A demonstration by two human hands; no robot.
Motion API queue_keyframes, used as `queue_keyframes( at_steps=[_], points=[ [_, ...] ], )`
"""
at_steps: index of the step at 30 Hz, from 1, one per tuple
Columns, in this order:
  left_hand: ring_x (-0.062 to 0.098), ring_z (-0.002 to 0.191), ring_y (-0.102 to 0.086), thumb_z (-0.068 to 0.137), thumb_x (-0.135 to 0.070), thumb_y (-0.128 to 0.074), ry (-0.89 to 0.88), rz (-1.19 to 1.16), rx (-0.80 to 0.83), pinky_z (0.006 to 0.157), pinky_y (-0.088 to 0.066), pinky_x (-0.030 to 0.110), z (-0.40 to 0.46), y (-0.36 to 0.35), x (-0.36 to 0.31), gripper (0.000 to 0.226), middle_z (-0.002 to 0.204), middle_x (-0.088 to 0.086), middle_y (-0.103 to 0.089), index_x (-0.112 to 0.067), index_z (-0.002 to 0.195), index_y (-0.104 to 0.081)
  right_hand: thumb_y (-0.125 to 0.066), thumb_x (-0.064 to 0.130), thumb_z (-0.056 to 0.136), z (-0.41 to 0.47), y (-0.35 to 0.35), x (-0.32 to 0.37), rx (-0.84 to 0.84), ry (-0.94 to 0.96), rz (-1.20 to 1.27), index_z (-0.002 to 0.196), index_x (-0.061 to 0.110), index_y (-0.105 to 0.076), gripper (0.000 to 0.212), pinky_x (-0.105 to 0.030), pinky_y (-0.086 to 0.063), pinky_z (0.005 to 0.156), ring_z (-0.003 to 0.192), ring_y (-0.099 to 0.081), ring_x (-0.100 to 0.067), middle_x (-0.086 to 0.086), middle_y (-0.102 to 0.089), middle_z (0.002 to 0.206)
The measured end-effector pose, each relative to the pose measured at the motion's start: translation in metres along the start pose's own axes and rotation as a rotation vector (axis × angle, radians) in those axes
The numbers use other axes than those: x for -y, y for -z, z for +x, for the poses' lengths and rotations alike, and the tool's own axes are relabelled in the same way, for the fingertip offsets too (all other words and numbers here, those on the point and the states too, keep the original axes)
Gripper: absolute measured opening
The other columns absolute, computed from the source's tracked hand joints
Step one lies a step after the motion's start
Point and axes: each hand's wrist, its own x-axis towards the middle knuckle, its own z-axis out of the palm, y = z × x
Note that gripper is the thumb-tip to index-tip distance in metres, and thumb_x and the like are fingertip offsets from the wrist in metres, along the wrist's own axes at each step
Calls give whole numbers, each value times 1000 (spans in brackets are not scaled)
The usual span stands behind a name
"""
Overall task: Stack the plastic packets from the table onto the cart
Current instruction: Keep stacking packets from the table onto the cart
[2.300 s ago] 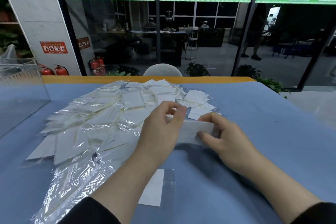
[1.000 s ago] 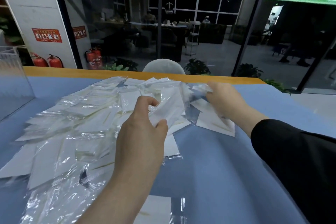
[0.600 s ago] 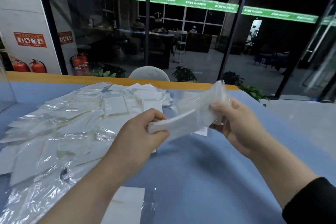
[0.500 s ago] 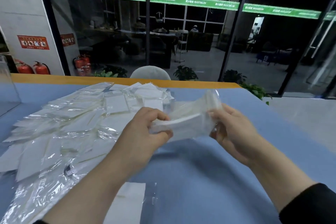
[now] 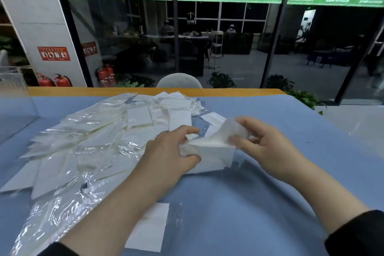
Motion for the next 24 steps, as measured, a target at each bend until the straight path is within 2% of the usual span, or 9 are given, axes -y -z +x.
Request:
queue_keyframes(
  at_steps=[1, 5, 9, 12, 14, 17, 19, 21, 24],
  points=[
    [1, 101, -52, 83, -30, -77, -9, 3, 1, 78, -34, 5, 0, 0, 0, 47, 109, -17, -55, -58, 114, -55, -65, 25, 97, 1, 3, 1, -14, -2, -70, 96, 31, -70, 8, -16, -47, 74, 80, -63, -10, 17, -66, 92],
    [-18, 101, -49, 83, -27, -78, -18, -63, 25, 73, -33, -4, -1, -4, 2, 43, 110, -22, -56, -58, 103, -55, -51, 44, 99, 2, 7, 1, -91, -7, -75, 73, 27, -64, 34, -21, -40, 68, 72, -52, -5, 12, -57, 81],
    [-10, 98, -52, 83, -26, -79, -31, -96, 22, 75, -38, 2, -1, -8, 2, 49, 111, -19, -57, -61, 100, -49, -39, 55, 92, -1, 2, -3, -67, -27, 127, 94, 6, -66, 56, -27, -46, 85, 89, -62, -12, -10, -67, 101],
    [-1, 88, -56, 84, -21, -78, -34, -133, -3, 71, -41, 7, -1, -7, 1, 58, 104, -16, -56, -63, 107, -45, -35, 46, 102, -2, -5, -9, 103, -80, 82, 114, 18, -66, 44, -6, -42, 85, 103, -59, 7, 4, -68, 118],
    [-3, 86, -55, 85, -19, -77, -50, -125, -4, 70, -41, 5, -1, -7, 0, 60, 102, -16, -57, -63, 110, -45, -37, 43, 105, 1, -6, -14, 123, -91, 3, 125, 28, -60, 34, 1, -36, 84, 107, -52, 17, 12, -61, 128],
    [-3, 91, -56, 87, -19, -75, -52, -102, 12, 71, -37, 3, -1, -7, 2, 43, 102, -19, -59, -53, 110, -59, -50, 37, 102, 4, 0, -16, -107, 23, -25, 144, 42, -39, 44, -9, -35, 98, 128, -42, 11, 22, -49, 139],
    [-1, 95, -56, 87, -20, -75, -51, -97, 14, 75, -37, 5, -1, -8, 4, 38, 103, -20, -61, -45, 114, -63, -51, 40, 98, 2, 6, -9, -157, 170, -82, 143, 45, -38, 47, -13, -32, 107, 135, -38, 7, 26, -45, 141],
    [-3, 95, -55, 85, -19, -76, -64, -108, 9, 75, -37, 3, -2, -8, 3, 40, 103, -20, -61, -44, 114, -62, -48, 54, 91, 0, 6, -4, -51, 235, -192, 138, 46, -44, 48, -8, -26, 109, 135, -36, 11, 32, -43, 140],
    [-7, 94, -52, 83, -19, -79, -73, -159, -7, 75, -39, 3, -2, -10, -1, 54, 110, -18, -56, -52, 117, -51, -54, 68, 84, 0, -4, -7, 139, 157, -326, 135, 50, -49, 55, -16, -33, 109, 129, -40, 13, 38, -44, 133]
  ],
)
